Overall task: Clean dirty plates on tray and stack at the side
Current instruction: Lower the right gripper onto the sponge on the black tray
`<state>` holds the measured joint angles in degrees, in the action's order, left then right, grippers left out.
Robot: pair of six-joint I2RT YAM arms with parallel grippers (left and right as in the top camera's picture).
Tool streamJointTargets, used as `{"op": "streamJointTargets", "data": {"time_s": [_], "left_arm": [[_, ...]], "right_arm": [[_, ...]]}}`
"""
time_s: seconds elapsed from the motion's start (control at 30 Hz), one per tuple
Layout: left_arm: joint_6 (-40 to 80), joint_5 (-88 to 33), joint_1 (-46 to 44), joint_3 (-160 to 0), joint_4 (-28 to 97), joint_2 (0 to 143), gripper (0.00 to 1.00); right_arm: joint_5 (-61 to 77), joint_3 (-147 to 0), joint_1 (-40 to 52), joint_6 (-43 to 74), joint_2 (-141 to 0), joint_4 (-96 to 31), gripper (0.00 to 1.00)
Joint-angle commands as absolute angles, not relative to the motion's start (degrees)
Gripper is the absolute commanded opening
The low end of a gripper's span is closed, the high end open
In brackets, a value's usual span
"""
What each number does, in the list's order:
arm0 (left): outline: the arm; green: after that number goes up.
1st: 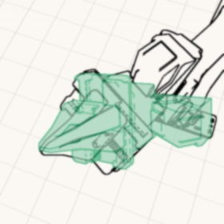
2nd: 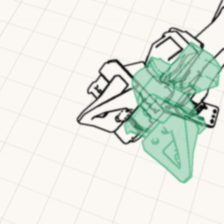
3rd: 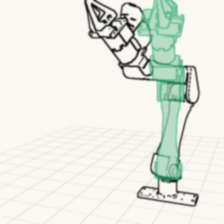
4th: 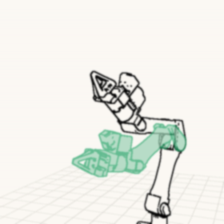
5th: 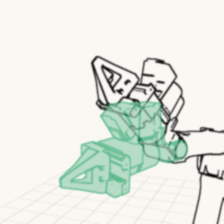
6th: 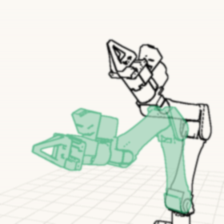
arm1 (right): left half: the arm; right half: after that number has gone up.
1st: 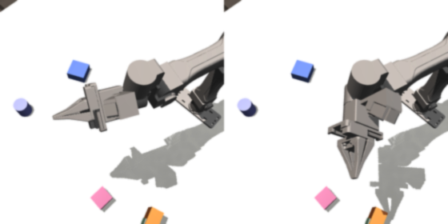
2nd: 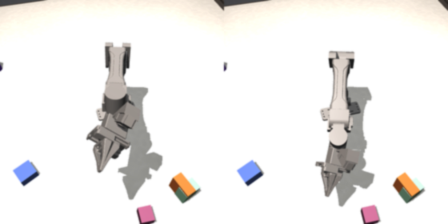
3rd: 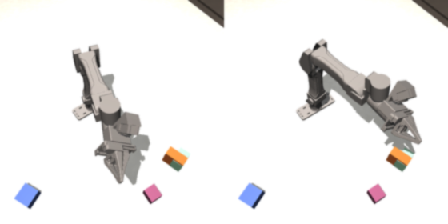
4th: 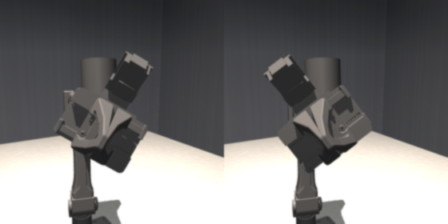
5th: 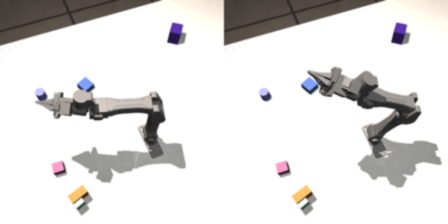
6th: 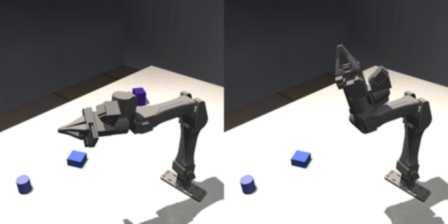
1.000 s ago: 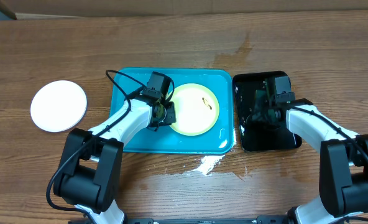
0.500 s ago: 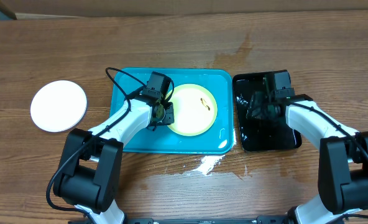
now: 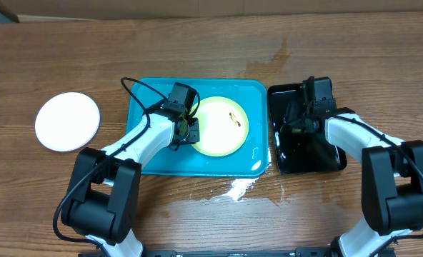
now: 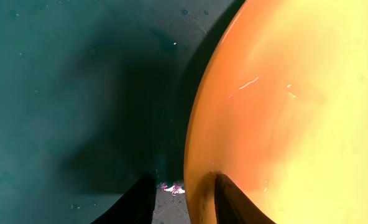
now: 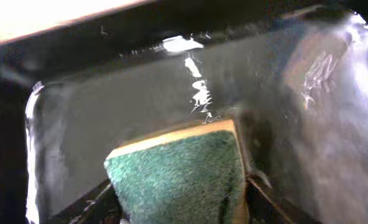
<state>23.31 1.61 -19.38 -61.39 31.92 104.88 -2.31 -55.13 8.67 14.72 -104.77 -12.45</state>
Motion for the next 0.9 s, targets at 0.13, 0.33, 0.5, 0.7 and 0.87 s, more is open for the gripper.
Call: {"op": "streamJointTargets", "data": {"time_s": [0.13, 0.33, 0.5, 0.7, 0.87], "left_arm": [[21.6, 3.2, -18.8, -61.0, 32.8, 104.9, 0.34], [21.6, 3.2, -18.8, -61.0, 33.0, 104.9, 0.34], [21.6, 3.2, -18.8, -61.0, 33.0, 104.9, 0.34], [21.7, 3.2, -18.8, -61.0, 32.9, 104.9, 0.33], [21.6, 3.2, -18.8, -61.0, 33.0, 104.9, 0.33]], "right_arm": [[-2.5, -55.9, 8.7, 13.4, -105.6, -11.0, 0.27], [-2.5, -57.6, 8.7, 13.0, -103.0, -16.4, 0.53], [-2.5, -59.0, 8.7, 13.0, -99.9, -23.1, 0.59], [-2.5, -57.3, 8.7, 13.1, -102.7, -23.2, 0.59], [-2.5, -57.0, 8.7, 13.3, -104.5, -21.9, 0.49]]}}
